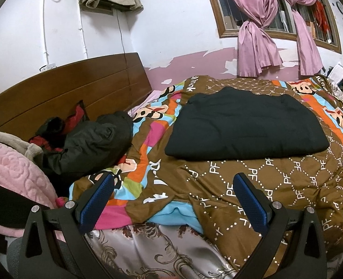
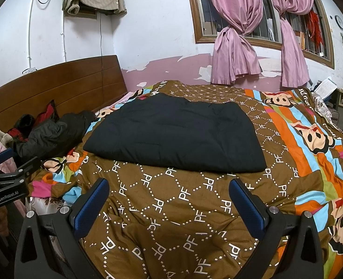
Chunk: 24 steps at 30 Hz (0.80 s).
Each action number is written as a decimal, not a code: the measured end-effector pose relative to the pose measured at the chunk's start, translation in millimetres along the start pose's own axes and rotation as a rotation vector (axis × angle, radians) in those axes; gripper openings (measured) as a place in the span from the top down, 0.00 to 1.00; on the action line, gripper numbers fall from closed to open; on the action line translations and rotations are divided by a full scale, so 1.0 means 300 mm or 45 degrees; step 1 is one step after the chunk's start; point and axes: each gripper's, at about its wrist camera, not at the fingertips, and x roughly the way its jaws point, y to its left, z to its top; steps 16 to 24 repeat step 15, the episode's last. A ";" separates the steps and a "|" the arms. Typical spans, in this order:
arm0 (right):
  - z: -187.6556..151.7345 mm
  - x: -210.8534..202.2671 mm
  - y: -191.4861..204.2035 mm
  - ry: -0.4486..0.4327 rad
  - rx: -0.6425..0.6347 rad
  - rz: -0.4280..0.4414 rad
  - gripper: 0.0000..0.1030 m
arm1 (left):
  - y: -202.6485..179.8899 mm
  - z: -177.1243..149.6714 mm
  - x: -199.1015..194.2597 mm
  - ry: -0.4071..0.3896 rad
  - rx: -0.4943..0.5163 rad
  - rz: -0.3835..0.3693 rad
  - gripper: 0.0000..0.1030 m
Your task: Fold large clothes
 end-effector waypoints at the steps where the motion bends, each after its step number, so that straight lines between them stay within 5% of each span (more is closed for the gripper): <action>1: 0.004 0.001 0.002 0.000 0.001 0.000 0.00 | 0.009 -0.001 0.002 0.001 0.000 0.000 0.03; 24: -0.002 0.000 0.002 0.003 0.003 0.001 0.00 | 0.016 -0.008 0.019 0.014 0.005 0.005 0.03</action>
